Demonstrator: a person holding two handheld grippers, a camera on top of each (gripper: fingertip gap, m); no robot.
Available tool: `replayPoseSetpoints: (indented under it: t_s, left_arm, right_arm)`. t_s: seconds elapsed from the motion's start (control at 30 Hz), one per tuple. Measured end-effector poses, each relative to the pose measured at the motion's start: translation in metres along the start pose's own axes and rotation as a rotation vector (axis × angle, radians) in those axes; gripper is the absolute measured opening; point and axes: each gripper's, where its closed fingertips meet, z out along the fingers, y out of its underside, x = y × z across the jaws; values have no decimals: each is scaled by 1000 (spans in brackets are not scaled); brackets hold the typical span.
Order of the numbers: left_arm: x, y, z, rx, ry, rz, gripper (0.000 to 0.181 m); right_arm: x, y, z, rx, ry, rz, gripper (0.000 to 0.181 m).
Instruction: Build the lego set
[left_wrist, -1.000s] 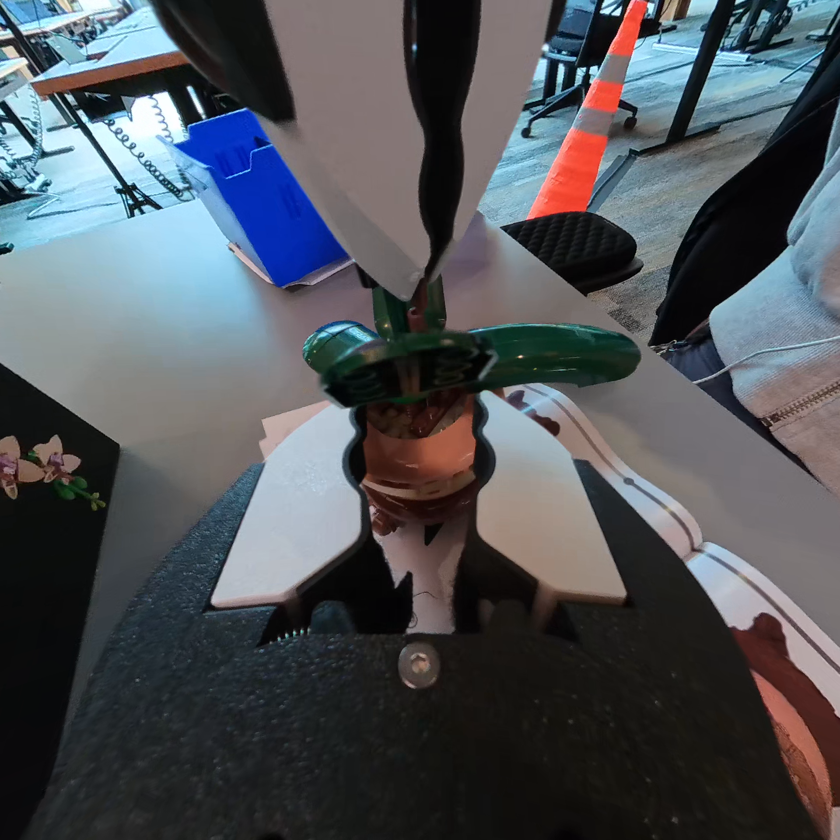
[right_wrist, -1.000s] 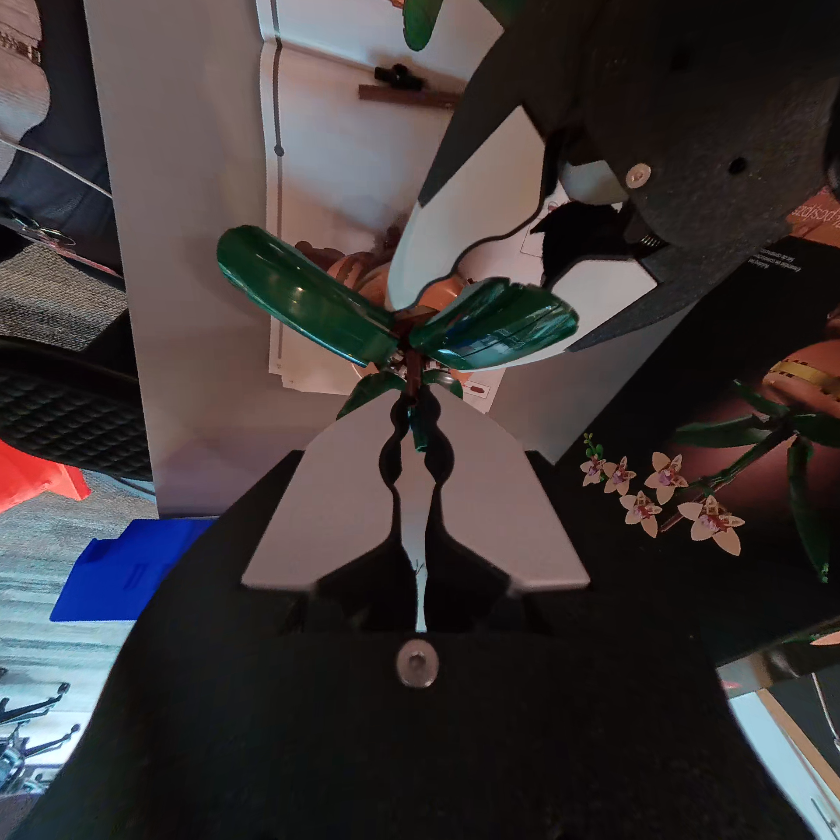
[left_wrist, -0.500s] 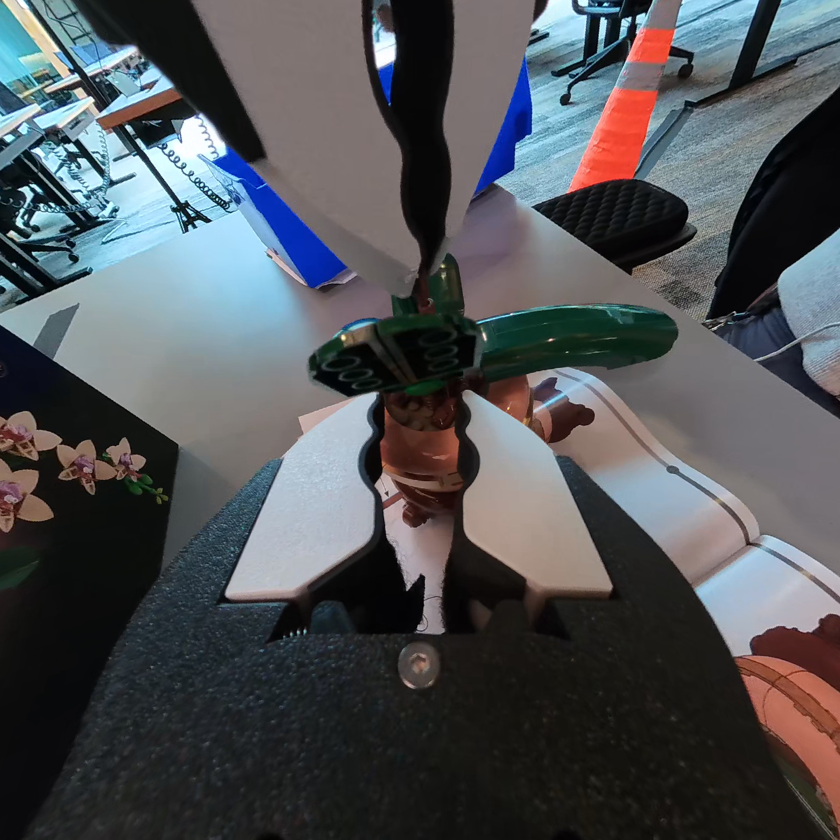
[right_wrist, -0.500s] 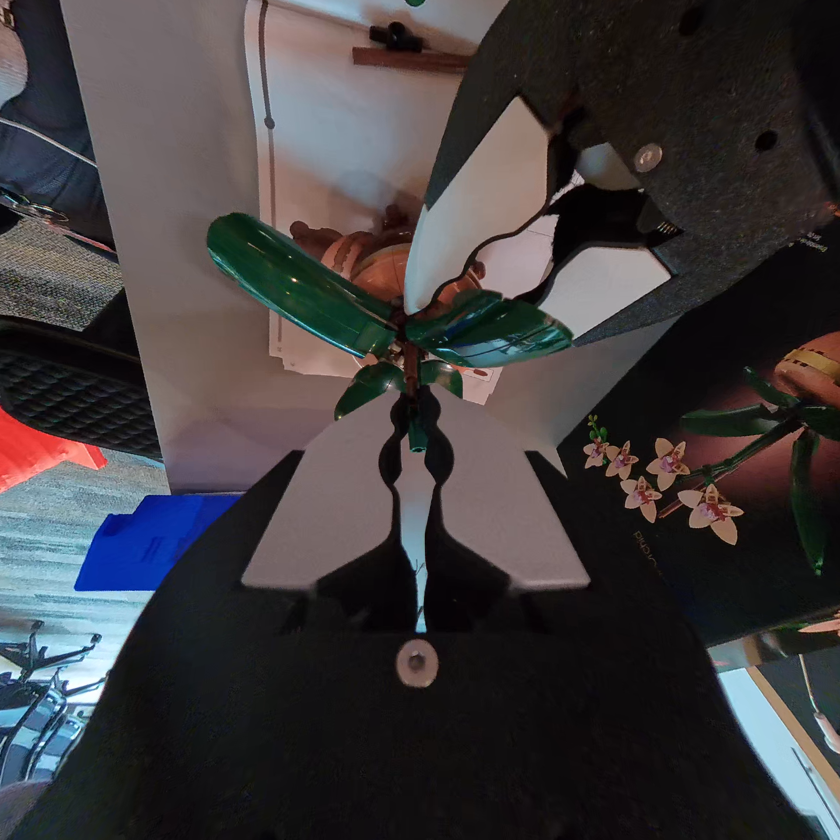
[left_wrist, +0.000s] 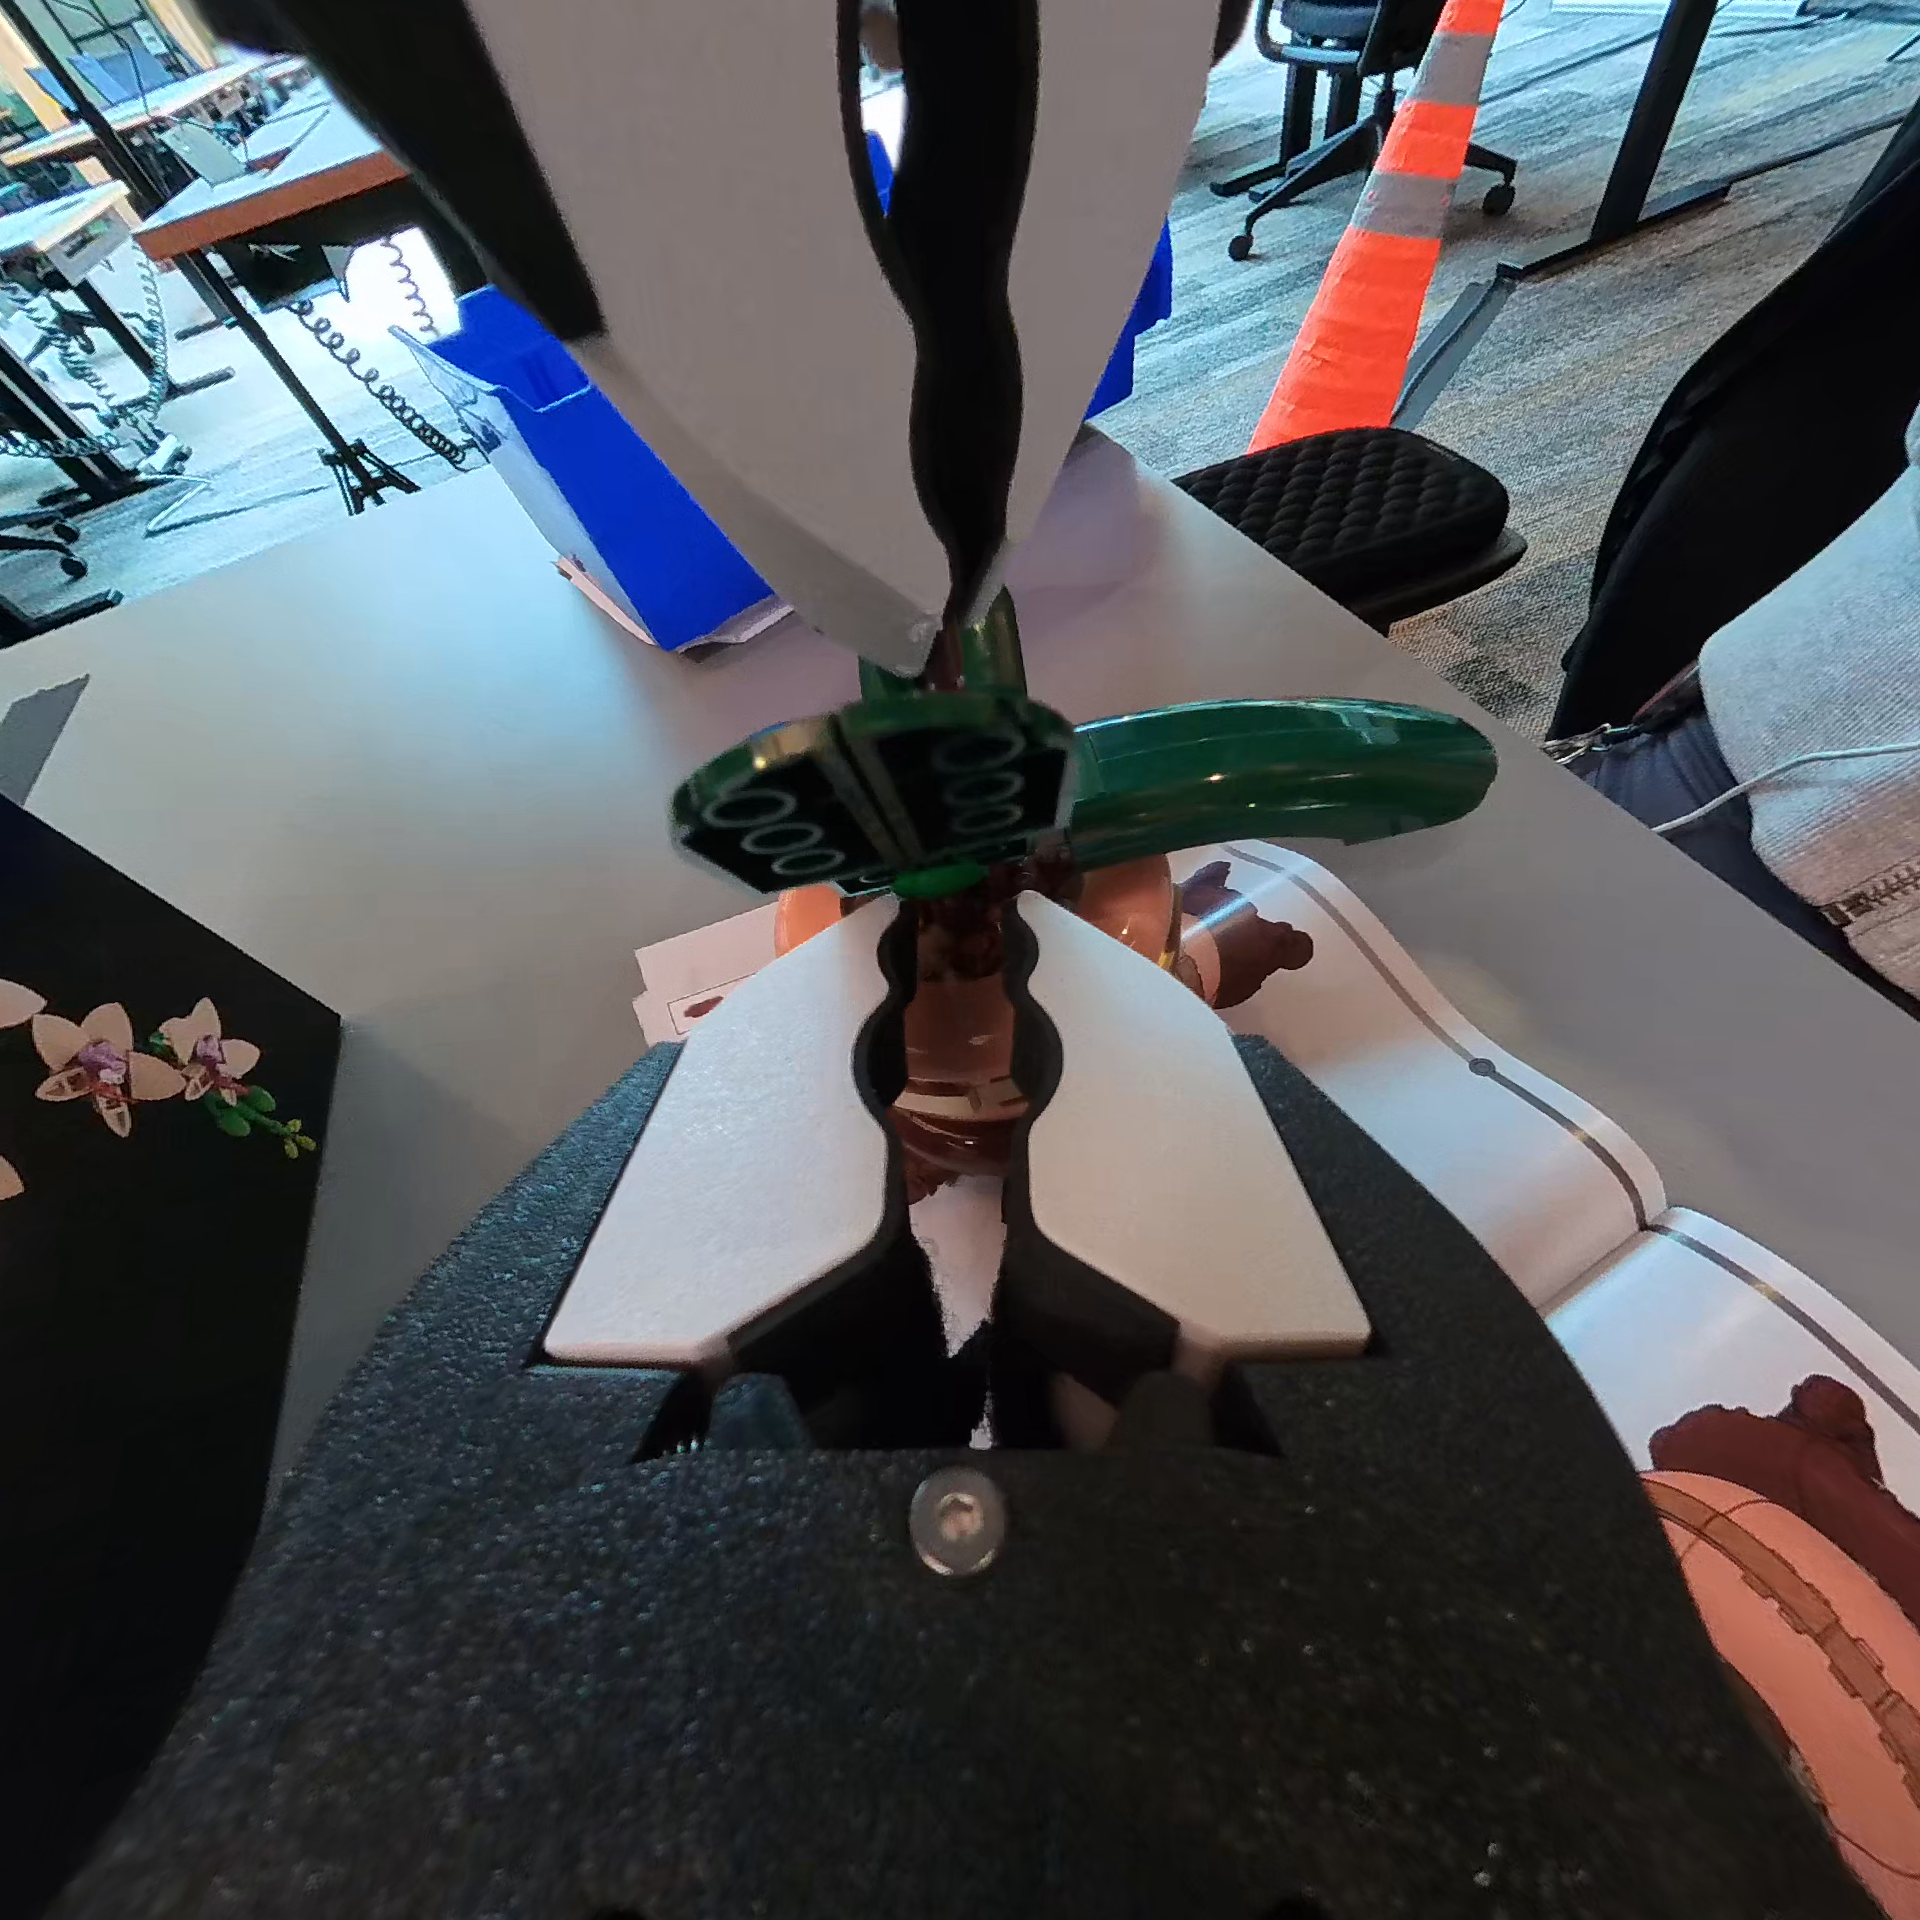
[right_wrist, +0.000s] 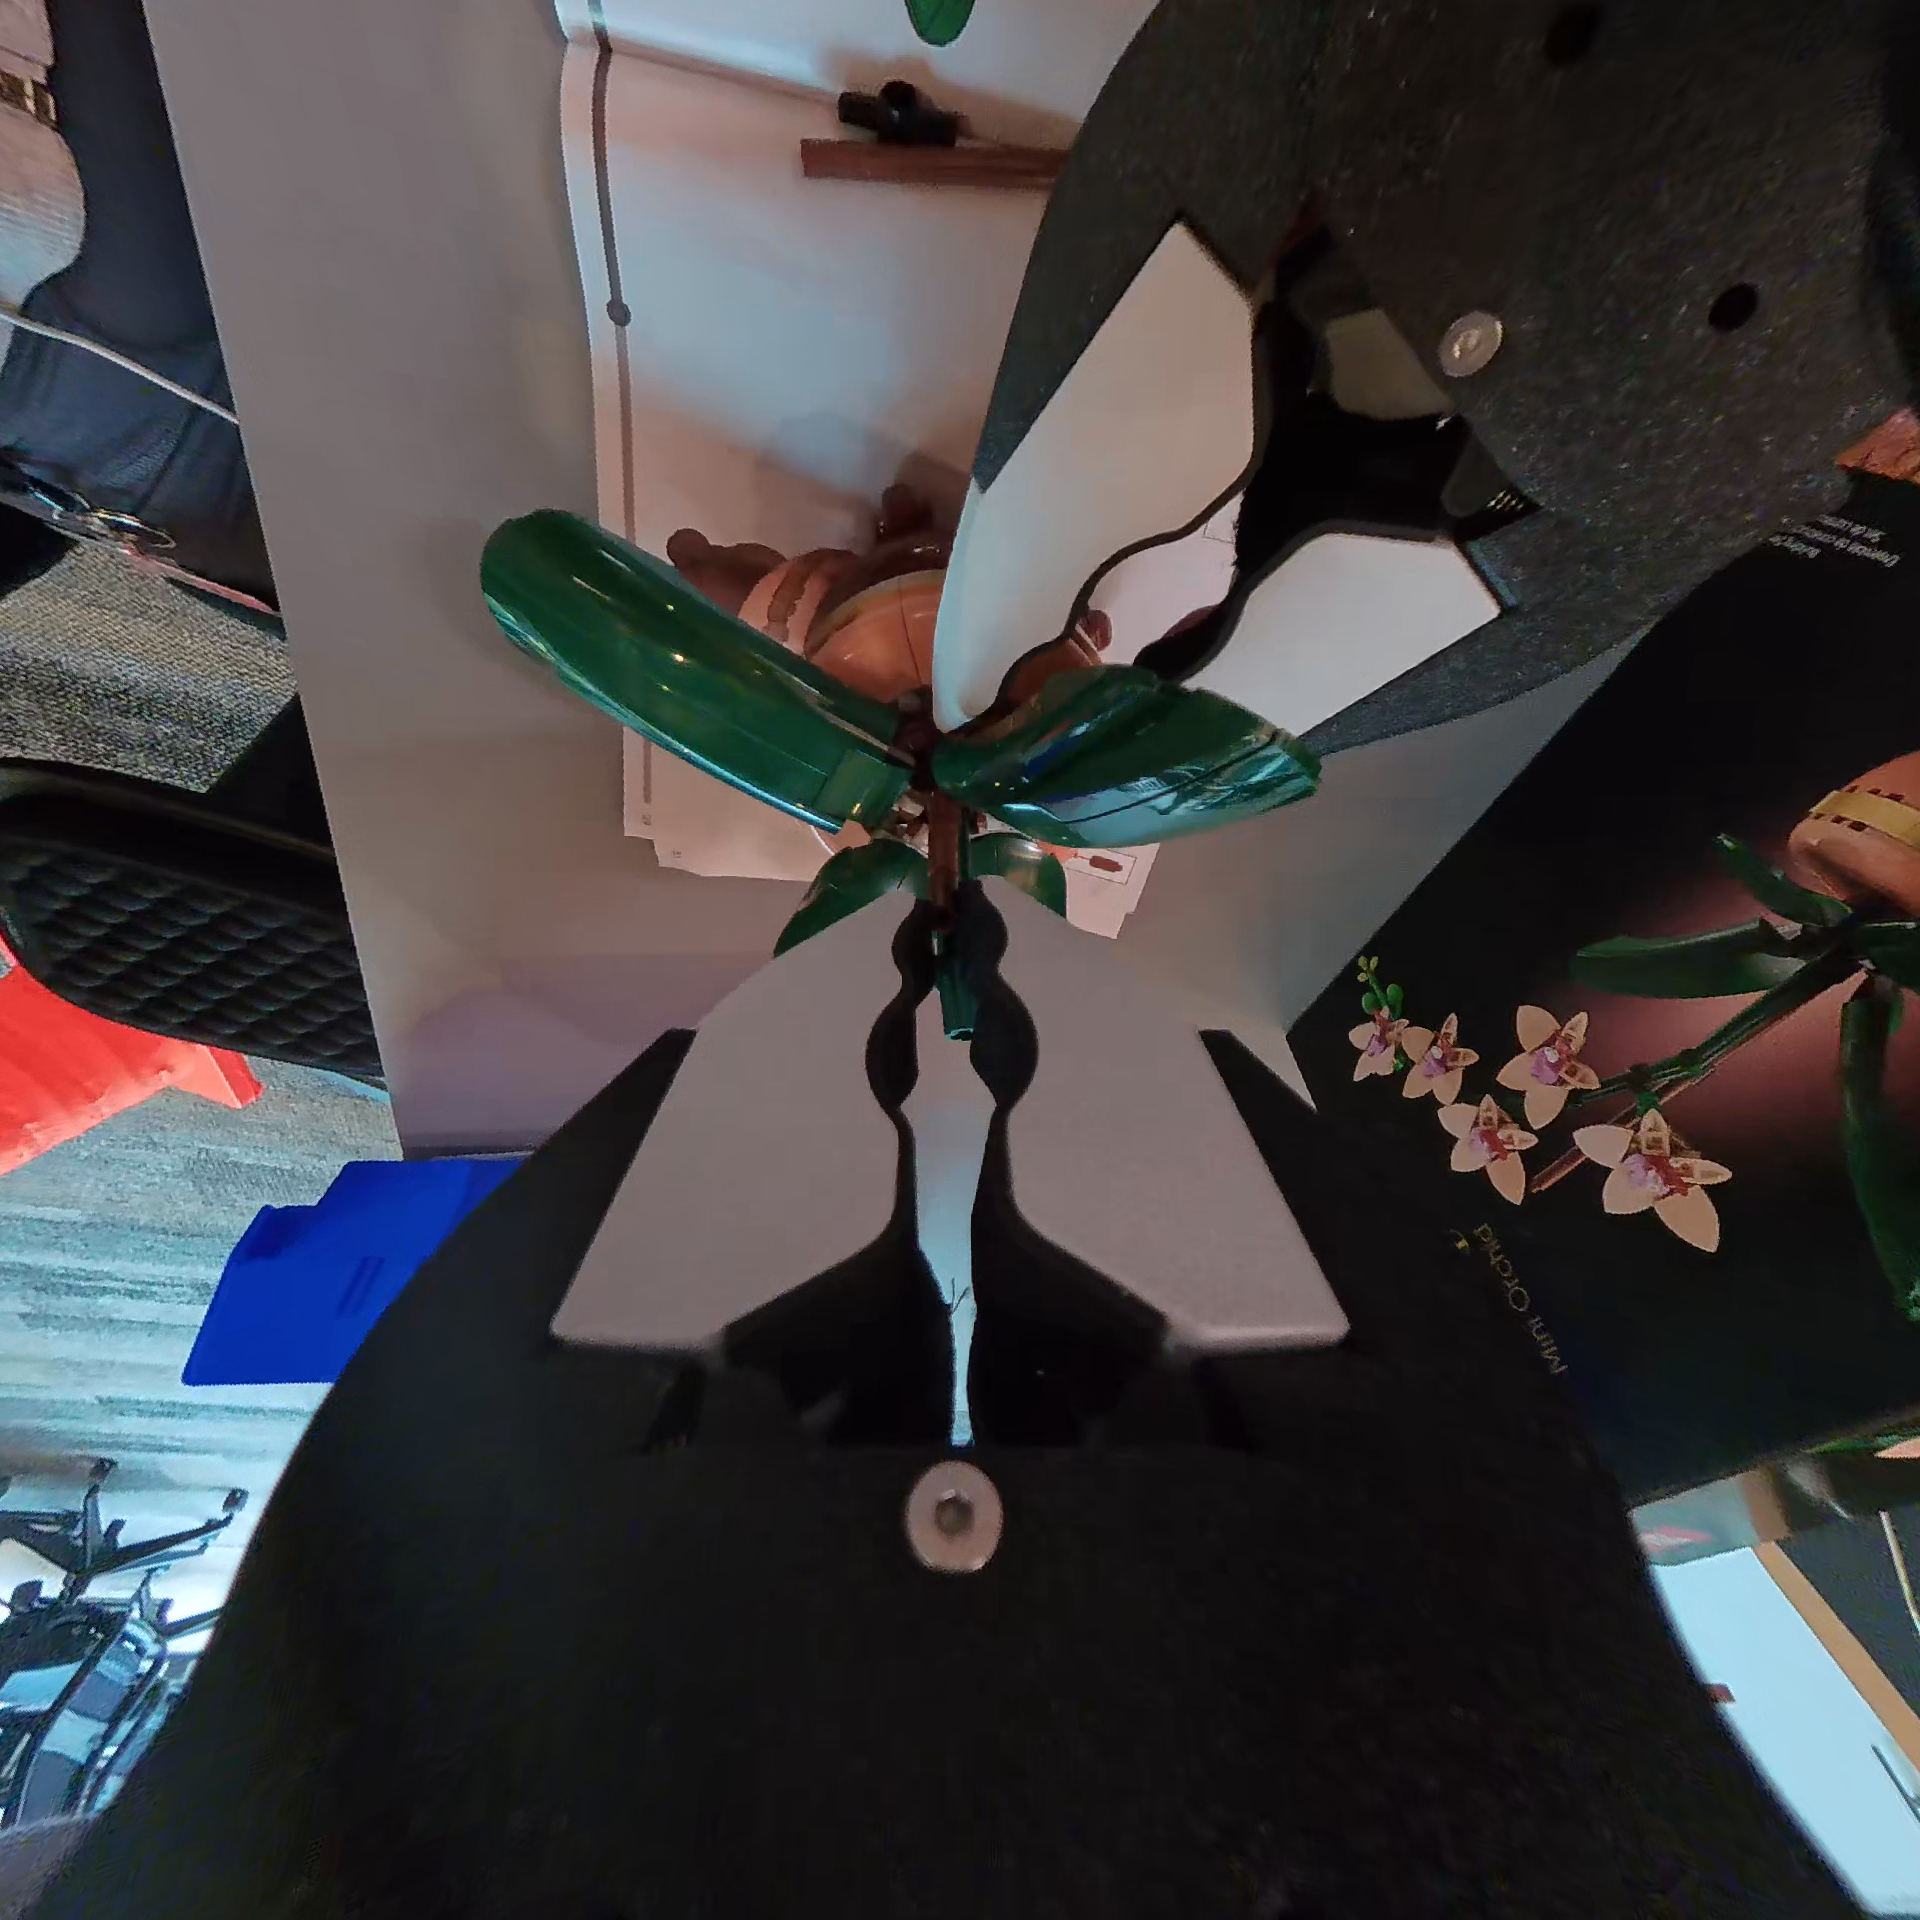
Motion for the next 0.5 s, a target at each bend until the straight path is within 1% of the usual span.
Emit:
replayPoseSetpoints:
  t_s: [0.03,0.23,0.33,0.5]
  left_arm:
    - [0,0,0,0,4,-4,14]
    - [1,0,0,4,13,-16,11]
    - [1,2,-1,4,13,-19,6]
    - [1,2,-1,5,17,-25,5]
  right_arm:
    - [0,0,0,3,0,2,5]
    - [0,2,2,1,13,8,5]
    - [0,1,3,9,26,6,5]
    - [0,1,3,24,27,12,5]
